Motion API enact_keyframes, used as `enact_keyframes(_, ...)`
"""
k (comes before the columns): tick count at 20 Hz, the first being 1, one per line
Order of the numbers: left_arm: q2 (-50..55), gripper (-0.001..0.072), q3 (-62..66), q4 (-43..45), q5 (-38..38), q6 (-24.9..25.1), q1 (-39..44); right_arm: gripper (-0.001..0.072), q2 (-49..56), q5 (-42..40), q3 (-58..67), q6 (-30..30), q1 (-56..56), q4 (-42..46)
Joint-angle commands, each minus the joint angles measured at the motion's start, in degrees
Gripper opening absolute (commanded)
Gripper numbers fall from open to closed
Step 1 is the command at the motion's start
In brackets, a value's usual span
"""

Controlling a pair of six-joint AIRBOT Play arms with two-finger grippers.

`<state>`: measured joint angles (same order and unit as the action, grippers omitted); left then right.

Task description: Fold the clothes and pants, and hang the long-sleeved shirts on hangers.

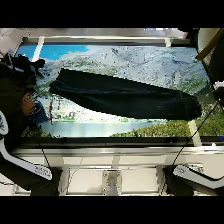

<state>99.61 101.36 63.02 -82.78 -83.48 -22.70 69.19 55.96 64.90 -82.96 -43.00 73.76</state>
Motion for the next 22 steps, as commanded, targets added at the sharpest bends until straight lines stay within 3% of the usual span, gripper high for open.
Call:
enact_keyframes(1, -9.01, 0.0561, -17.29, 5.77, 5.6, 2.62, 2.73, 0.0478, -9.49, 2.1, -10.43, 6.1, -2.86, 0.15)
enact_keyframes(4, -10.1, 0.0553, -21.24, 7.58, 12.15, 2.95, 5.81, 0.0478, -13.33, 1.86, -15.45, 8.74, -2.8, -4.52)
enact_keyframes(8, -7.45, 0.0553, -21.18, 4.26, 31.45, 0.09, 8.0, 0.0477, -13.31, 0.81, -15.37, 10.88, -2.8, -11.43)
enact_keyframes(12, -2.73, 0.0534, -21.14, -2.71, 38.03, -0.66, 7.89, 0.0477, -13.31, 1.99, -15.37, 11.69, -2.8, -11.65)
enact_keyframes(15, 0.22, 0.0464, -21.05, -8.15, 42.73, -0.7, 8.2, 0.0476, -13.31, 1.95, -15.37, 11.69, -2.8, -12.17)
enact_keyframes(16, 0.59, 0.0366, -21.03, -10.6, 44.26, -0.5, 8.17, 0.0477, -13.31, 2.12, -15.37, 11.69, -2.8, -12.35)
enact_keyframes(17, 0.52, 0.0093, -21.0, -12.98, 45.97, 0.92, 8.17, 0.0476, -13.31, 2.38, -15.37, 11.69, -2.8, -12.33)
enact_keyframes(18, 0.37, 0.0017, -20.39, -16.02, 47.6, 4.09, 8.2, 0.0476, -13.31, 2.62, -15.37, 11.69, -2.8, -12.26)
enact_keyframes(22, 0.79, 0.0014, -12.98, -20.7, 54.6, 6.01, 8.59, 0.0476, -13.31, 1.79, -15.37, 11.69, -2.8, -12.31)
